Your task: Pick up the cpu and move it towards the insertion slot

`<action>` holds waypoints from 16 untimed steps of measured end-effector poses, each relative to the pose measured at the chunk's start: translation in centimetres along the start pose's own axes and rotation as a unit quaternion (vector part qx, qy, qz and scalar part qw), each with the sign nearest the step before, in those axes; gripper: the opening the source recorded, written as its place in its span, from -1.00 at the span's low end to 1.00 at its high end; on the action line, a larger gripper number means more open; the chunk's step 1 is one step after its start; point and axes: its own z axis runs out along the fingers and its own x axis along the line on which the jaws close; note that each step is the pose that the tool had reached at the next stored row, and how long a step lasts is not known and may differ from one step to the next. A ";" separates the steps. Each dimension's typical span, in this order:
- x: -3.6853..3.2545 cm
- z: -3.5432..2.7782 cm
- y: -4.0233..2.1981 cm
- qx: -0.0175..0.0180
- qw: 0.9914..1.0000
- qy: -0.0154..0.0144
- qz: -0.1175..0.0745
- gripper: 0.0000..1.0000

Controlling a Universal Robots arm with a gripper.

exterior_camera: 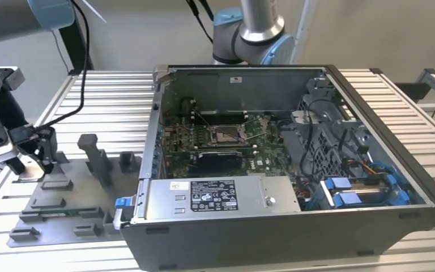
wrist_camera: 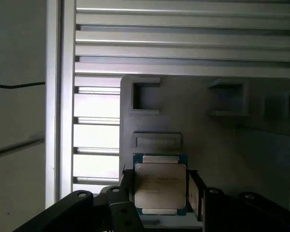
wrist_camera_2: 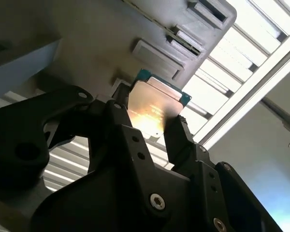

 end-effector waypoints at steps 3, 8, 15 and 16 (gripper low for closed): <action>0.00 0.00 0.00 0.000 1.000 0.000 0.000 -1.00; 0.01 -1.03 0.03 0.000 1.000 0.000 0.000 -1.00; 0.02 -4.21 0.12 0.000 1.000 0.000 0.000 -1.00; 0.02 -4.66 0.14 0.000 1.000 0.000 0.000 -1.00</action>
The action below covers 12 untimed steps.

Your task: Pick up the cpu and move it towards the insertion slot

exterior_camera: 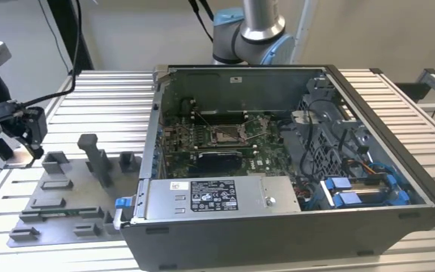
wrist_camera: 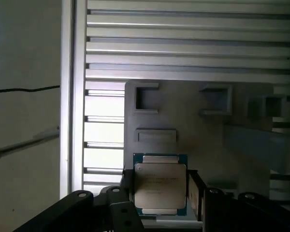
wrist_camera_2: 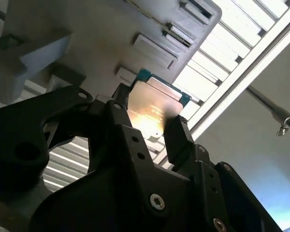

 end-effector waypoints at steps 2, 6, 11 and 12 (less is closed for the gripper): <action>0.00 -0.90 0.03 0.000 1.000 0.000 0.000 -1.00; 0.01 -2.72 0.08 0.000 1.000 0.000 0.000 -1.00; 0.02 -5.03 0.15 0.000 1.000 0.000 0.000 -1.00; 0.02 -5.49 0.17 0.000 1.000 0.000 0.000 -1.00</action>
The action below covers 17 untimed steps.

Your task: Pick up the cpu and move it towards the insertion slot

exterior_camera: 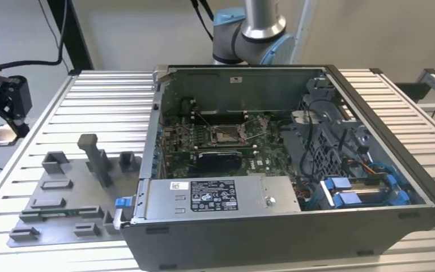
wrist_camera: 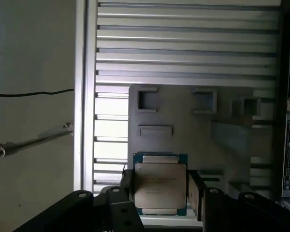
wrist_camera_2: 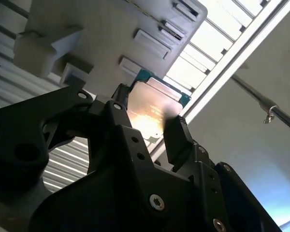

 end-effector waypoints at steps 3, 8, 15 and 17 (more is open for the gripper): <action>0.00 -1.33 0.04 0.000 1.000 0.000 0.000 -1.00; 0.01 -3.60 0.10 0.000 1.000 0.000 0.000 -1.00; -0.60 -4.78 0.13 0.000 1.000 -0.001 0.000 -1.00; -1.50 -4.77 0.12 0.000 1.000 -0.001 0.000 -1.00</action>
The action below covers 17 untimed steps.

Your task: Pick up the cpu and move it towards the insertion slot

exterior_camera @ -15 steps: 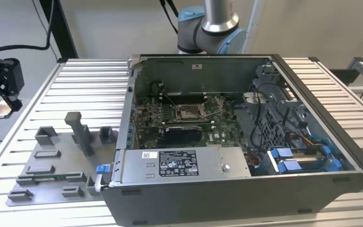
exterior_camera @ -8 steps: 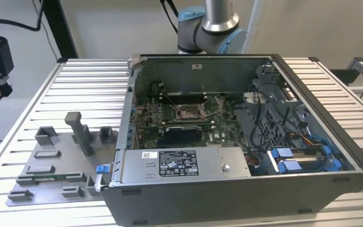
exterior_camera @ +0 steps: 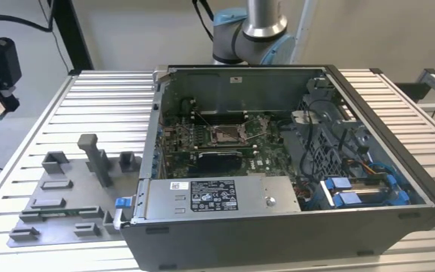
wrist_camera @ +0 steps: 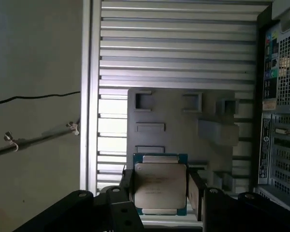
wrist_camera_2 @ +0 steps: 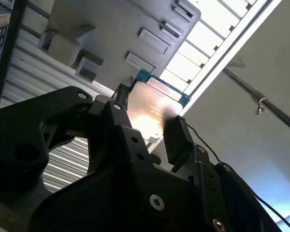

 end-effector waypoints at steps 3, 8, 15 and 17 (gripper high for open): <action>-1.38 0.00 -0.02 0.000 1.000 0.000 0.000 -1.00; -3.65 0.00 -0.04 0.000 1.000 0.000 0.000 -1.00; -6.45 -0.01 -0.08 0.000 1.000 0.000 -0.001 -1.00; -7.22 -0.02 -0.09 0.000 1.000 0.000 -0.001 -1.00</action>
